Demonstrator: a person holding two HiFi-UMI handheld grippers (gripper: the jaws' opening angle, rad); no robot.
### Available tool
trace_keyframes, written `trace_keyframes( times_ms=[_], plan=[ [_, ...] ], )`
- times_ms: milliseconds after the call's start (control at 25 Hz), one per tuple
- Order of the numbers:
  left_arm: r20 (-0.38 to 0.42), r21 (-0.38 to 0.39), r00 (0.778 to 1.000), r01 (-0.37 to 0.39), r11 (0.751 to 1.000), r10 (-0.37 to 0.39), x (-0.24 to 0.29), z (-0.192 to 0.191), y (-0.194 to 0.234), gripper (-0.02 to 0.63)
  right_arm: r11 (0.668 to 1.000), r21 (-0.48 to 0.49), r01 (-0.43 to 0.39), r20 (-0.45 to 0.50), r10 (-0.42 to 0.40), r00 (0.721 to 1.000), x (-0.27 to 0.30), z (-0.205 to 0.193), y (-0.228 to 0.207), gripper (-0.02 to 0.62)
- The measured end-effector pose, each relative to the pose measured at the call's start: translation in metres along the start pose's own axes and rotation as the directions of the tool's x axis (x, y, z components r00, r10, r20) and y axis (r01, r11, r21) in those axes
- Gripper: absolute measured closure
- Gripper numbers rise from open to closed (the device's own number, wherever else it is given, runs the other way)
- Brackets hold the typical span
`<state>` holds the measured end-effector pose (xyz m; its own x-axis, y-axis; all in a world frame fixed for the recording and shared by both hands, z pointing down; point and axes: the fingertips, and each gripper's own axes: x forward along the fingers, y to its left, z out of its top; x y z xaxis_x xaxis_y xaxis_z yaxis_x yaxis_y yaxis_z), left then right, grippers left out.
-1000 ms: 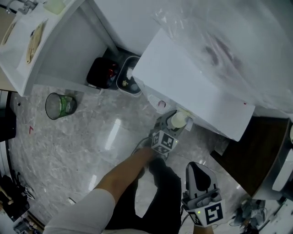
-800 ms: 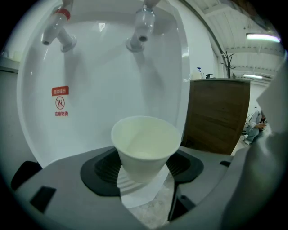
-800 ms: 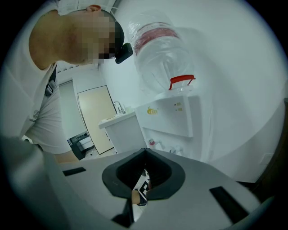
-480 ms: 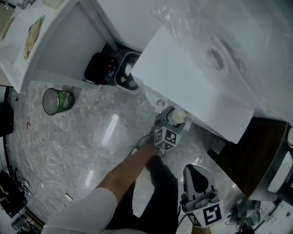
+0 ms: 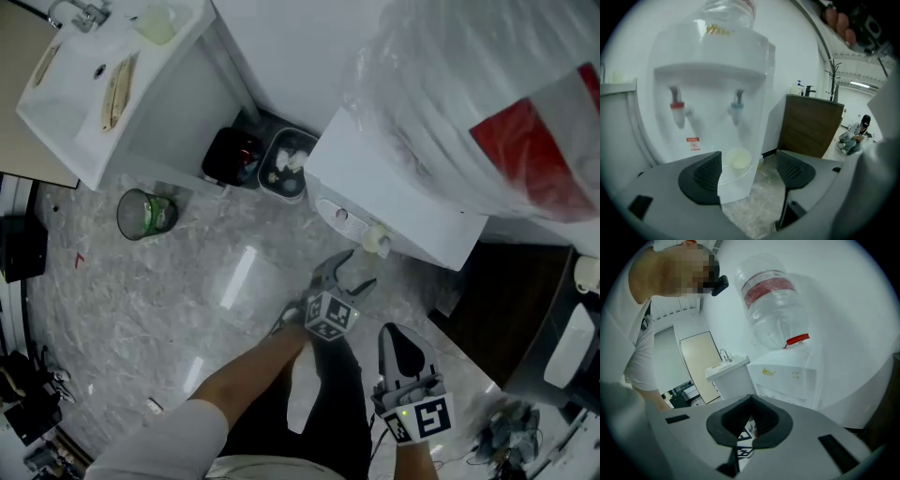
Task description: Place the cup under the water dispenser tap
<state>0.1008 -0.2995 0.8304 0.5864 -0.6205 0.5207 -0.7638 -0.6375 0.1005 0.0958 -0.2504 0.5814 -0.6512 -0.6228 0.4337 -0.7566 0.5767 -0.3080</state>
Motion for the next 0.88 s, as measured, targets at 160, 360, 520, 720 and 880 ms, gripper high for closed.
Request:
trace_keyframes(
  times_ms=[160, 360, 520, 720, 880],
  plan=[
    [0.058, -0.003, 0.997, 0.053, 0.999, -0.053, -0.077, 0.073, -0.019, 0.259, 0.998, -0.031, 0.046, 0.024, -0.045, 0.999, -0.022, 0.033, 0.018, 0.581],
    [0.141, 0.022, 0.982, 0.125, 0.992, -0.127, -0.172, 0.184, -0.035, 0.270, 0.991, -0.074, 0.112, 0.083, -0.106, 0.991, -0.055, 0.081, 0.040, 0.581],
    [0.186, 0.012, 0.973, 0.141, 0.990, -0.140, -0.239, 0.250, -0.047, 0.393, 0.985, -0.082, 0.152, 0.123, -0.142, 0.982, -0.088, 0.110, 0.060, 0.581],
    [0.231, -0.017, 0.961, 0.158, 0.987, -0.150, -0.298, 0.303, -0.063, 0.560, 0.982, -0.074, 0.175, 0.160, -0.161, 0.974, -0.117, 0.132, 0.087, 0.581],
    [0.245, -0.026, 0.959, 0.153, 0.988, -0.142, -0.326, 0.329, -0.075, 0.601, 0.981, -0.094, 0.170, 0.196, -0.149, 0.969, -0.131, 0.152, 0.108, 0.581]
  ],
)
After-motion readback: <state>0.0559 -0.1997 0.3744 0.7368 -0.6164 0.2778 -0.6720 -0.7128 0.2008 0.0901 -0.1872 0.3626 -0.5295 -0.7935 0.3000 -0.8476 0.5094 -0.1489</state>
